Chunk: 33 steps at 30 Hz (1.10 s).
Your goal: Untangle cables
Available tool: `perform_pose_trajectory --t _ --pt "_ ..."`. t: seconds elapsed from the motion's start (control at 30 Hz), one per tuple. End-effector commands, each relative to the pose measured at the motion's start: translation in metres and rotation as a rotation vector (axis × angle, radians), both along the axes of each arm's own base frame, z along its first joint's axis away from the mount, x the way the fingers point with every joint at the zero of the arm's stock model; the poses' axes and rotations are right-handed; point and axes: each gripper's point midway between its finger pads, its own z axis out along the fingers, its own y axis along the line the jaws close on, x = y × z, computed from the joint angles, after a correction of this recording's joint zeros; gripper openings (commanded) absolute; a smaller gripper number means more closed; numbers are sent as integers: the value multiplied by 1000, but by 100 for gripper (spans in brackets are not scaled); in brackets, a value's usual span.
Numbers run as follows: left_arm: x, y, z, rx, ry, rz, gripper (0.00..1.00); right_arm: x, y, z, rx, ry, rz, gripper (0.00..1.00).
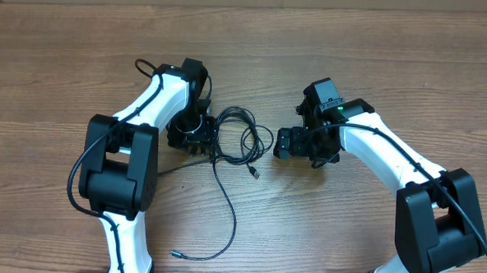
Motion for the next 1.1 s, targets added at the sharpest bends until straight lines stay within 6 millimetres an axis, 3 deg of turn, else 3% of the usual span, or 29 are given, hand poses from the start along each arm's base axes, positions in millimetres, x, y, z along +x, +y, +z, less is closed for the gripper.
perform_pose_trajectory --t 0.0,0.17,0.37,0.6,0.77,0.93,1.07 --pt "-30 9 -32 47 94 -13 70 1 0 -1 -10 -6 9 100" --pt "-24 18 -39 100 56 -25 70 1 0 -2 -10 -5 9 100" --pt "-29 -1 -36 -13 87 -9 78 1 -1 -2 -12 -2 9 100" --pt "-34 5 -39 26 93 -18 76 1 0 -2 -11 -2 9 100" --pt "-36 9 -55 48 59 -29 72 -1 -1 -2 -13 4 8 100" --pt "-30 32 -66 174 -1 -51 66 -4 -2 -2 -18 18 9 100" --pt "-12 47 -67 266 -79 -62 69 -6 -2 -3 -21 25 13 100"
